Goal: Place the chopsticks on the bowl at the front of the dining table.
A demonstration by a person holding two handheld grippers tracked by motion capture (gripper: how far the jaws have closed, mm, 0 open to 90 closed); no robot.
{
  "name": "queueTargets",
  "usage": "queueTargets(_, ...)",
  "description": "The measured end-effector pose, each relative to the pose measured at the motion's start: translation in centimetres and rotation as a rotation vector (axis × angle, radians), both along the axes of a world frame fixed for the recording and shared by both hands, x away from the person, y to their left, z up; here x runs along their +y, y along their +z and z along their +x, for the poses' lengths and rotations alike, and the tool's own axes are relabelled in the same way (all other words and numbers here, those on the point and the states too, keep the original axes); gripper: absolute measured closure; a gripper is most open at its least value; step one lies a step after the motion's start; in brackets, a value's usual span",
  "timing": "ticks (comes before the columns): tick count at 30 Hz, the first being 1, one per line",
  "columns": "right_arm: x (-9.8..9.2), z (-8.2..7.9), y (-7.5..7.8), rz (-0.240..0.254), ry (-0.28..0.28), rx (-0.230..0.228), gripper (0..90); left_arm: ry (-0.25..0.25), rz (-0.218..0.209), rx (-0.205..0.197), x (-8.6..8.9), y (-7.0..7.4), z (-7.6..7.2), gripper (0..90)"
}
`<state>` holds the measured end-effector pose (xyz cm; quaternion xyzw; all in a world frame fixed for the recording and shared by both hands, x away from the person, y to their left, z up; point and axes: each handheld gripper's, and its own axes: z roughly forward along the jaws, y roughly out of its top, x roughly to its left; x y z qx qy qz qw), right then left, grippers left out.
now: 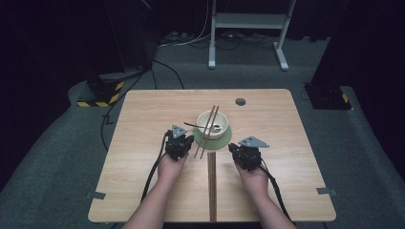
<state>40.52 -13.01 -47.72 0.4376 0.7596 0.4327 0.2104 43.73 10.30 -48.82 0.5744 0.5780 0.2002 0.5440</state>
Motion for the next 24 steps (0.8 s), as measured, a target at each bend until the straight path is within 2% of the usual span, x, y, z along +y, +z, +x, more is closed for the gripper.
queueTargets(3,1.0,0.4,0.1,-0.004,0.011,-0.011,82.0,-0.015,0.002,-0.007,-0.4,-0.2,0.0,89.6)
queueTargets(7,2.2,0.9,0.2,-0.012,0.026,-0.011,80.8,-0.023,-0.002,0.009,-0.6,-0.3,0.0,89.7)
queueTargets(13,4.1,1.5,0.1,-0.021,0.047,0.002,79.7,-0.051,0.003,-0.012,-1.2,-0.2,-0.1,89.8)
queueTargets(15,4.3,1.9,-0.2,-0.021,0.045,0.008,79.5,-0.064,0.037,-0.01,-1.3,-0.3,-0.1,89.8)
queueTargets(16,4.4,2.0,-0.3,-0.021,0.042,0.012,79.4,-0.063,0.02,-0.01,-1.5,-0.4,-0.1,89.8)
queueTargets(24,5.1,2.2,-0.5,-0.018,0.06,-0.001,79.2,-0.101,0.026,-0.015,-2.3,-0.5,-0.4,89.8)
